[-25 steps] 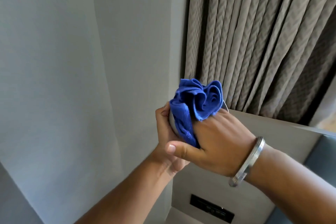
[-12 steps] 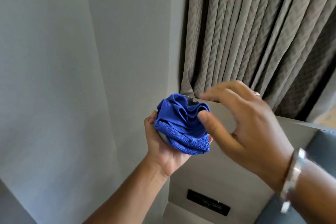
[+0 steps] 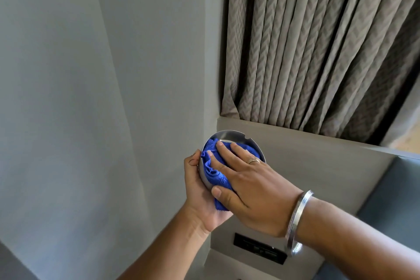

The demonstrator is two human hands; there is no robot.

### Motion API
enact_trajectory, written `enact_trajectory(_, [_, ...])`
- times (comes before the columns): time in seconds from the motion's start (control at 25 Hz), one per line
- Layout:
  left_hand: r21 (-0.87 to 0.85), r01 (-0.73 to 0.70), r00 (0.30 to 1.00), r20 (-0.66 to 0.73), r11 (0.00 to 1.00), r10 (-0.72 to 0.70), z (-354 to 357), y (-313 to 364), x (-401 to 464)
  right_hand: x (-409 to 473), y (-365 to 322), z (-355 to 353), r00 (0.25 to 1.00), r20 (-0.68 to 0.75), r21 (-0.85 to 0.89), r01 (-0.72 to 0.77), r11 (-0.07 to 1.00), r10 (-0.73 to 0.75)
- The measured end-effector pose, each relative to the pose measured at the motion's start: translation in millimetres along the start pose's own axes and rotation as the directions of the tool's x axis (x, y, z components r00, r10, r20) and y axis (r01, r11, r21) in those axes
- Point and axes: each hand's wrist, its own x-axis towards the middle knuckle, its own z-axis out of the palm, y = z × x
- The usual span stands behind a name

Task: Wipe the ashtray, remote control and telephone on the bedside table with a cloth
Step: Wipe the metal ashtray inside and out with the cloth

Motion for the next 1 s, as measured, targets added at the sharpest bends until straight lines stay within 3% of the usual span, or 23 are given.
enact_trajectory(0.16, [-0.033,0.082,0.997,0.011,0.996,-0.082,-1,-1,-1,4,10,0,1.000,-0.014,0.028,-0.023,0.999,0.023])
enact_trajectory(0.24, [-0.051,0.136,0.990,-0.016,0.989,-0.137,0,-1,-3,3,14,1,0.998,-0.055,-0.038,-0.031,0.999,0.029])
enact_trajectory(0.48, [0.028,0.119,0.983,-0.147,0.993,-0.113,-4,-17,-1,0,8,12,0.986,-0.155,-0.236,-0.097,0.967,0.061])
enact_trajectory(0.68, [0.066,0.106,0.986,-0.137,0.992,-0.096,-1,-19,5,-2,5,9,0.933,-0.213,-0.311,-0.347,0.885,0.291])
enact_trajectory(0.8, [0.105,0.121,0.988,-0.105,0.987,-0.110,2,-25,6,-9,6,4,0.920,-0.162,-0.272,-0.389,0.880,0.356])
enact_trajectory(1.0, [0.128,0.038,0.992,-0.121,0.991,-0.023,-4,-31,6,-17,10,-3,0.967,-0.161,-0.019,-0.203,0.979,0.198])
